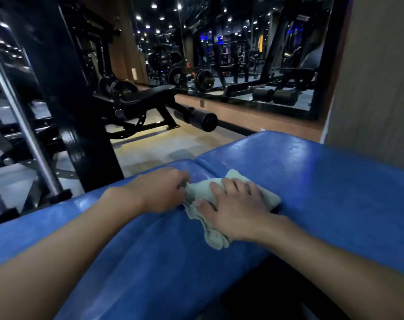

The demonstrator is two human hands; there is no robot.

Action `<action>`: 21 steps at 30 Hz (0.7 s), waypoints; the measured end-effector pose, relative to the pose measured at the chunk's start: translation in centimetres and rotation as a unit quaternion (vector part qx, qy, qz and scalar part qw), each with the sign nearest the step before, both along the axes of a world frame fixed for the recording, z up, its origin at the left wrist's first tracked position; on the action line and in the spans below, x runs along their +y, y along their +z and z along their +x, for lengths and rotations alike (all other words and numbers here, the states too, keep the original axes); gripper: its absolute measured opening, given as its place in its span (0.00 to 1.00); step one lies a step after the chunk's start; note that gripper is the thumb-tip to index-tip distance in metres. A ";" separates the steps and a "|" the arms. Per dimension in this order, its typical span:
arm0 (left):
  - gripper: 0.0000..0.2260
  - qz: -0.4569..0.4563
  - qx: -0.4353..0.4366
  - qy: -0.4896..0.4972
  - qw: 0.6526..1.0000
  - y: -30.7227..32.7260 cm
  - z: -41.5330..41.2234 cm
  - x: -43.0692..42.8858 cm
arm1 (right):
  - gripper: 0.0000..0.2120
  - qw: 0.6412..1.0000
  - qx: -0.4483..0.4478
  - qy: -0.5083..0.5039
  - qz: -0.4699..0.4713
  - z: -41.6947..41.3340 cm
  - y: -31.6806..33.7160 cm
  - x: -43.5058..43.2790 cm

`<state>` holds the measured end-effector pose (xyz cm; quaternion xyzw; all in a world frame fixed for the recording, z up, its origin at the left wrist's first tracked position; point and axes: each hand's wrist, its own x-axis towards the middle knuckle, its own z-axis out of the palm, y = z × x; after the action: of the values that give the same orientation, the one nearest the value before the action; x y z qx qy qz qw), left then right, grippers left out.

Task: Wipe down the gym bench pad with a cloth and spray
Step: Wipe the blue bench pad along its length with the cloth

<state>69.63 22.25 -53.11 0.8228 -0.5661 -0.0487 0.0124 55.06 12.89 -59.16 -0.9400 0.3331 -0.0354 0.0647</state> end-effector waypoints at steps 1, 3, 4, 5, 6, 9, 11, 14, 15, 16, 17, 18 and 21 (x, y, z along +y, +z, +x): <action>0.11 -0.011 0.011 0.008 1.000 -0.4 -0.1 1.0 | 0.33 1.000 0.017 0.005 0.007 0.0 0.0 -0.1; 0.11 -0.021 0.017 0.032 0.999 -1.2 -0.5 2.8 | 0.33 0.998 0.054 0.023 0.028 -0.4 0.2 -0.2; 0.12 -0.017 0.015 0.044 0.999 -1.5 -0.7 3.6 | 0.33 0.997 0.068 0.033 0.033 -0.5 0.4 -0.1; 0.14 -0.009 0.011 0.055 0.998 -1.8 -0.9 4.4 | 0.33 0.996 0.075 0.040 0.036 -0.8 0.4 0.0; 0.15 0.001 0.008 0.066 0.998 -2.0 -1.1 5.0 | 0.33 0.995 0.075 0.047 0.036 -1.1 0.4 0.3; 0.24 0.036 -0.003 0.086 0.996 -2.5 -1.6 6.3 | 0.33 0.996 0.055 0.059 0.025 -3.0 -0.1 1.3; 0.30 0.061 -0.012 0.090 0.994 -2.2 -1.8 6.6 | 0.33 0.997 0.039 0.061 0.006 -4.1 -0.5 1.7; 0.42 0.064 0.044 0.109 0.991 -1.1 -1.1 6.8 | 0.34 0.998 0.024 0.059 -0.012 -4.0 -0.7 1.8; 0.46 0.062 0.050 0.113 0.990 -1.0 -0.6 6.8 | 0.32 0.998 0.023 0.058 -0.007 -3.6 -0.7 1.7; 0.48 0.064 0.045 0.117 0.990 -1.0 0.0 7.0 | 0.31 0.998 0.025 0.060 0.000 -2.9 -0.5 1.6; 0.49 0.068 0.040 0.121 0.989 -1.2 0.6 7.2 | 0.31 0.998 0.027 0.062 0.005 -2.2 -0.4 1.3; 0.50 0.067 0.040 0.124 0.989 -1.6 1.1 7.5 | 0.31 0.997 0.030 0.064 0.007 -1.2 -0.3 0.8; 0.48 0.050 0.047 0.122 0.990 -2.6 2.3 7.9 | 0.34 0.997 0.036 0.075 0.003 2.6 -0.3 -0.8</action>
<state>71.93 30.20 -55.76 0.8823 -0.4568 -0.1139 0.0033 57.71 12.10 -59.49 -0.9628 0.2641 0.0041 0.0578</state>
